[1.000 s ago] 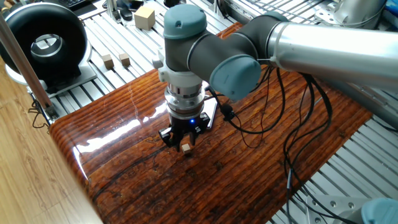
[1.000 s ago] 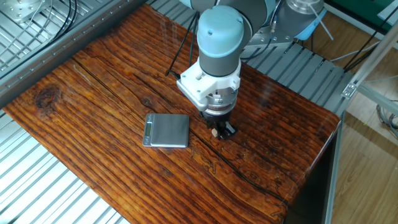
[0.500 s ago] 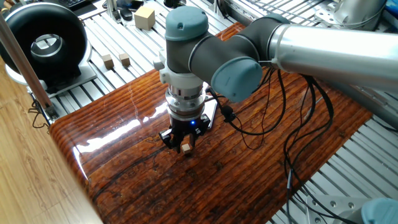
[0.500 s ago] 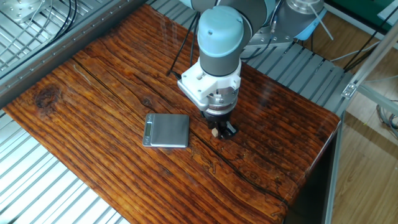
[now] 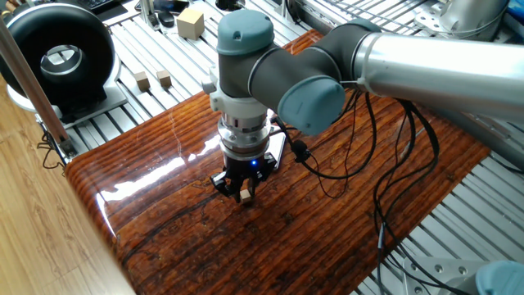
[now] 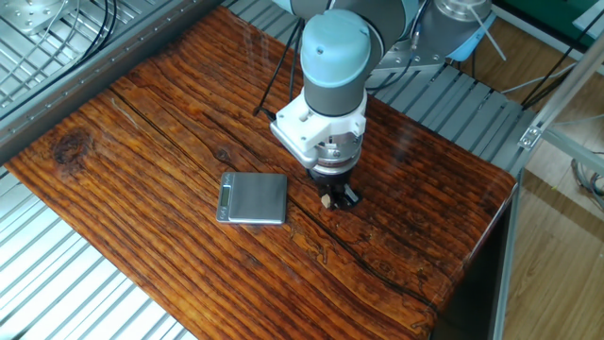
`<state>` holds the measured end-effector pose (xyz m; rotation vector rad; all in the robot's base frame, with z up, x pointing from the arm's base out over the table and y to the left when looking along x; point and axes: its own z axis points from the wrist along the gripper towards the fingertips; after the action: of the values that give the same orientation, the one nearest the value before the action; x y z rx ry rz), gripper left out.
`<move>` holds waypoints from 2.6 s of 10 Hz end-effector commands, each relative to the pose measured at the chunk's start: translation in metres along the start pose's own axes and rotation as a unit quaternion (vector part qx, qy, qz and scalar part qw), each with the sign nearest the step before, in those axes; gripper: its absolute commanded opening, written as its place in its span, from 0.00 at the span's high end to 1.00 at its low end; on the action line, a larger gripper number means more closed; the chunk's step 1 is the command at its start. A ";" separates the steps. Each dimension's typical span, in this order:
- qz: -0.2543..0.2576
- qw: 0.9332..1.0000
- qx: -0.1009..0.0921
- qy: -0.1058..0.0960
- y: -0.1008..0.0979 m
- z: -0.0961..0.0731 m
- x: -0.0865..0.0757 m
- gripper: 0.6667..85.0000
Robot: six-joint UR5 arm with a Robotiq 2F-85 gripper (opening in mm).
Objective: Place the block on the scale
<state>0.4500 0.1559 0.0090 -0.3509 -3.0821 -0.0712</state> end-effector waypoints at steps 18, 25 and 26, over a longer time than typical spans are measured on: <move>-0.176 0.982 0.041 -0.060 -0.053 -0.054 -0.089 0.78; -0.180 0.983 0.009 -0.012 -0.030 -0.066 -0.052 0.79; -0.190 0.982 -0.004 -0.011 -0.023 -0.066 -0.050 0.79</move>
<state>0.5028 0.1065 0.0674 0.2115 -3.1488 -0.0167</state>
